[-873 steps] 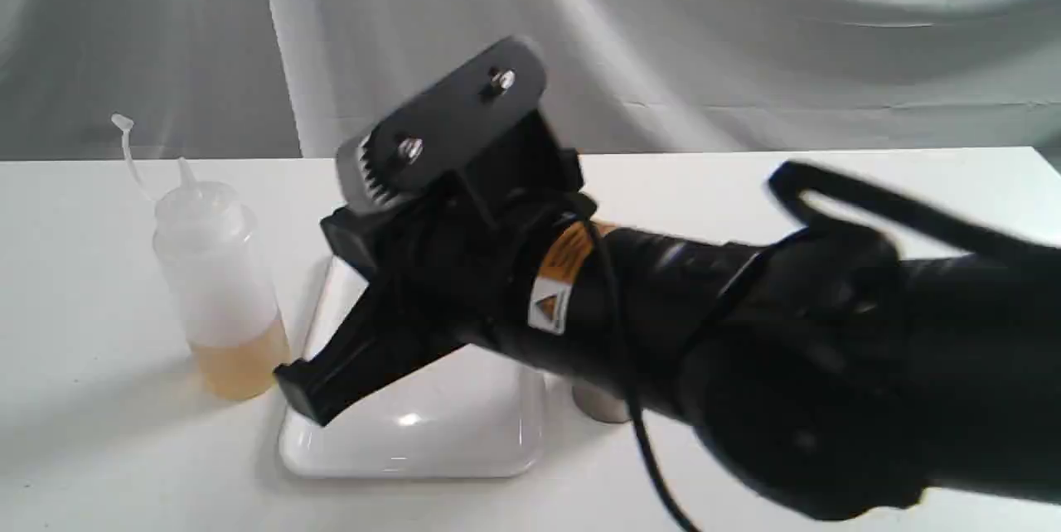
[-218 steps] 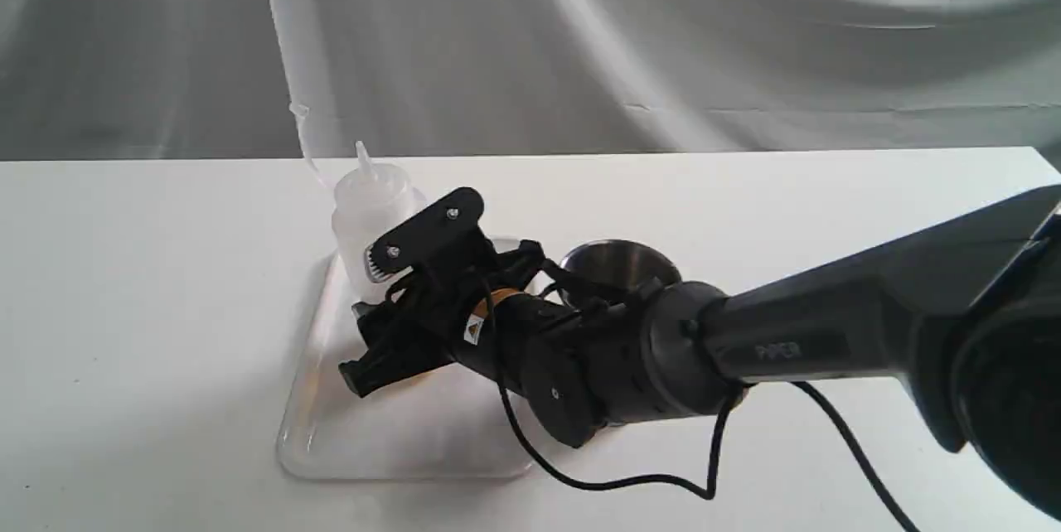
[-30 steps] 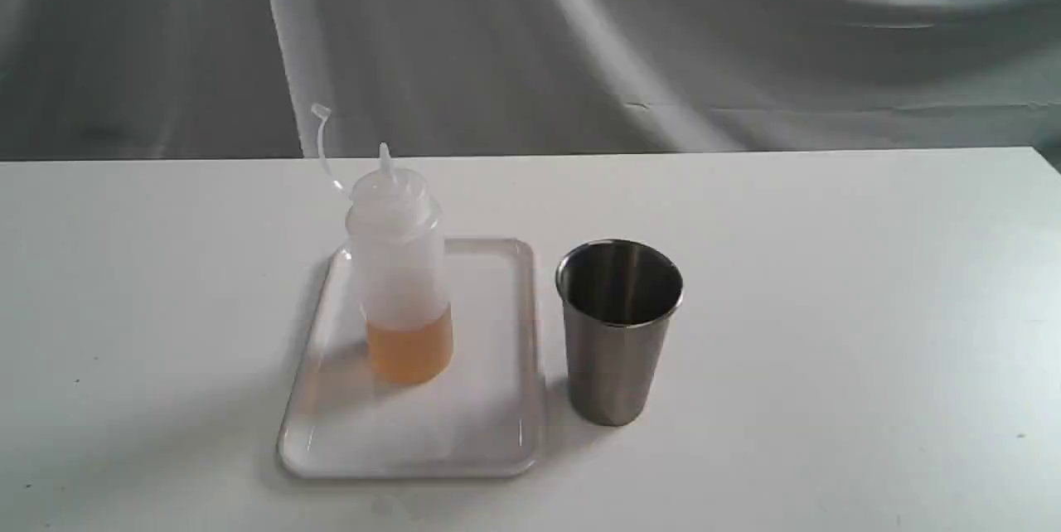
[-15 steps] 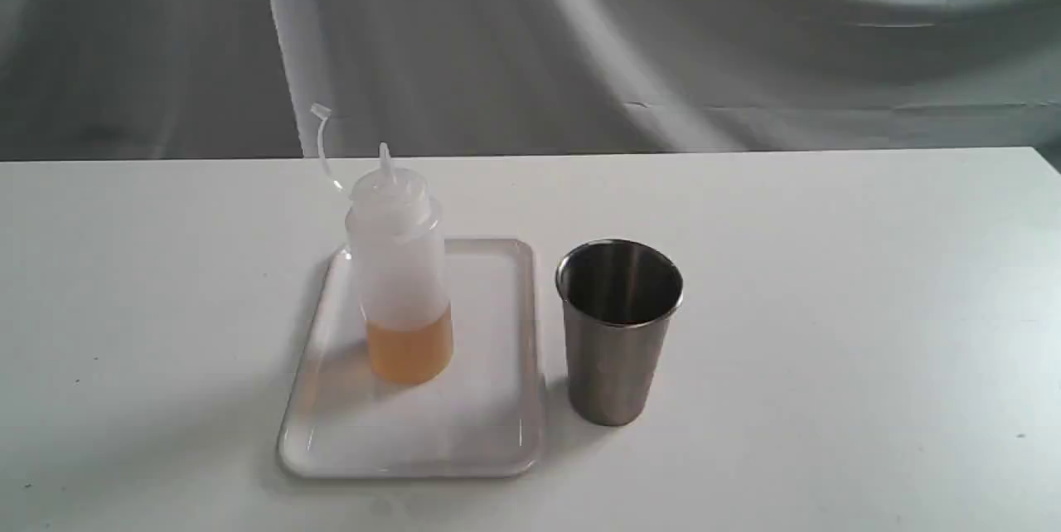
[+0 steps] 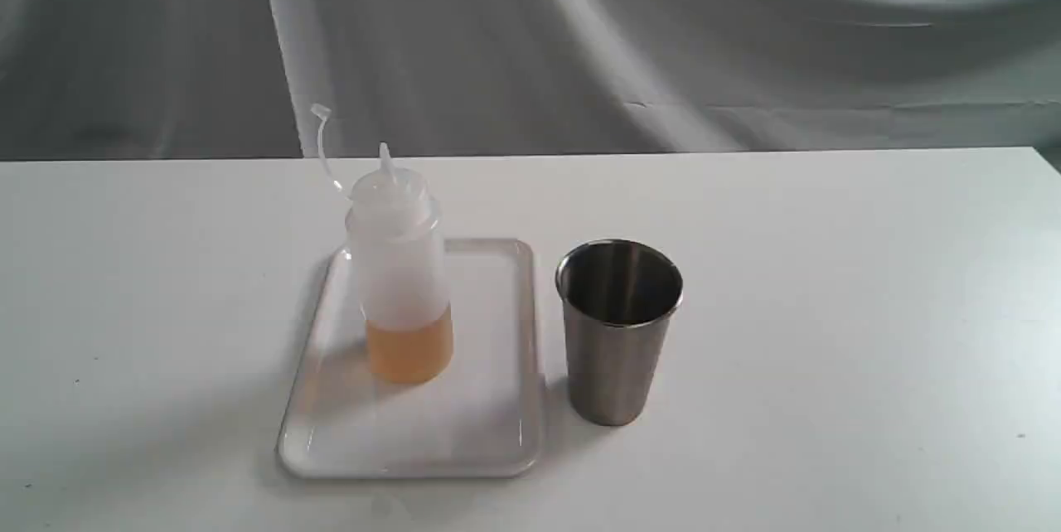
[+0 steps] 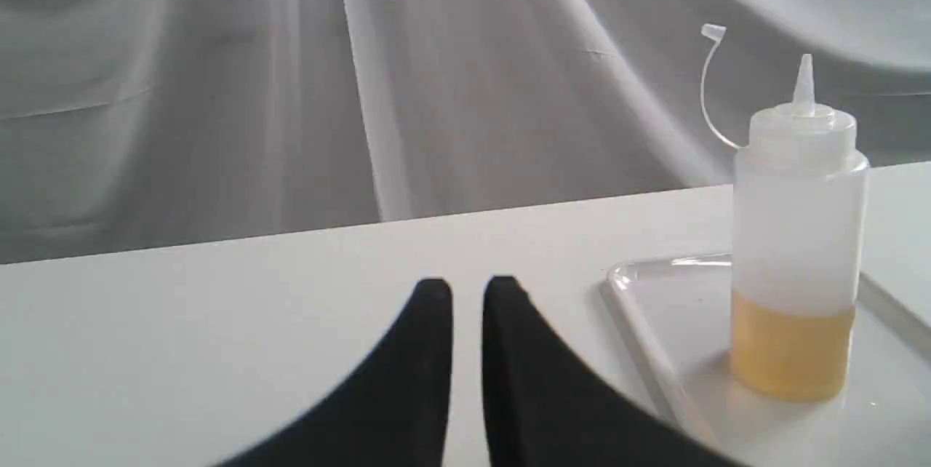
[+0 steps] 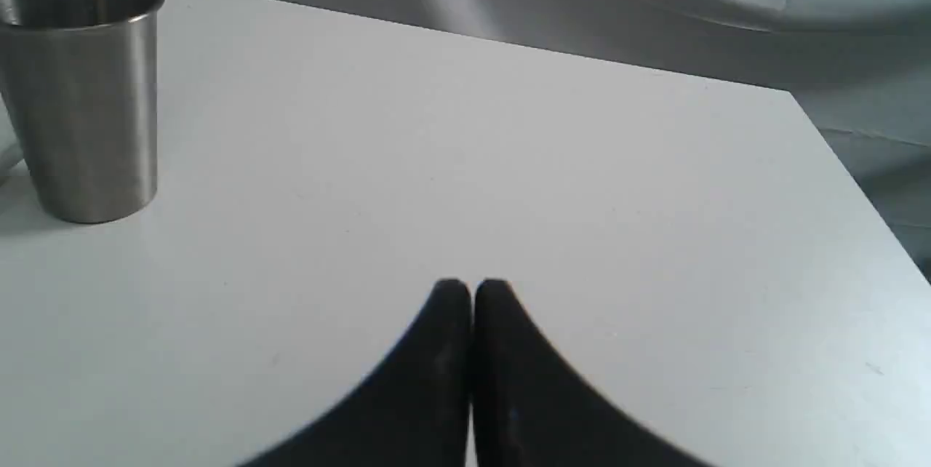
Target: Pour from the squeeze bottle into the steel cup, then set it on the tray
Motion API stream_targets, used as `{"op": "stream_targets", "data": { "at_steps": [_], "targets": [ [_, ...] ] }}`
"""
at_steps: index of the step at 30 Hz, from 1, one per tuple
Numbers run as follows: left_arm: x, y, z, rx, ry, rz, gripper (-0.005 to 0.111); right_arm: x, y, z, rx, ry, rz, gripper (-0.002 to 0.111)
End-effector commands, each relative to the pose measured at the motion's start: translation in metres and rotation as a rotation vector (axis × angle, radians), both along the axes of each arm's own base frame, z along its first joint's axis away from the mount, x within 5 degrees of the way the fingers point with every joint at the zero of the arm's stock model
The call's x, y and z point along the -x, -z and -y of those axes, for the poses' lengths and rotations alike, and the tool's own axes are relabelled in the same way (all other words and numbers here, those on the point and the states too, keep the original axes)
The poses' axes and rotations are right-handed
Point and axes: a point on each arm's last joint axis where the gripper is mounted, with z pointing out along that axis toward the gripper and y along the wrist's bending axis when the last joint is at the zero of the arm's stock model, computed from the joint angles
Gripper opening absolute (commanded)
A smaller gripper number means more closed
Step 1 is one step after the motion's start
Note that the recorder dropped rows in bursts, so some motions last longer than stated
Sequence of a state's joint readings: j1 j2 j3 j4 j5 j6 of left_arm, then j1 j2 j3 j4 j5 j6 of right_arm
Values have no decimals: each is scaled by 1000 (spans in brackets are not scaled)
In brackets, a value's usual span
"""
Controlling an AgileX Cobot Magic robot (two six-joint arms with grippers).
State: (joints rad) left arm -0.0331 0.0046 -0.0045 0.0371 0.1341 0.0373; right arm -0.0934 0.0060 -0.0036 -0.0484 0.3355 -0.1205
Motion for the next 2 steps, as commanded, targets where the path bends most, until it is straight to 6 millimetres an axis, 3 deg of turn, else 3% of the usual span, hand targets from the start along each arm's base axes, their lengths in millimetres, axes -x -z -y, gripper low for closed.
{"op": "stream_targets", "data": {
  "at_steps": [1,2],
  "targets": [
    [0,1,0,2,5,2,8,0,1,0,-11,-4,1,0],
    [0,1,0,2,5,2,8,0,1,0,-11,-4,1,0]
  ]
}}
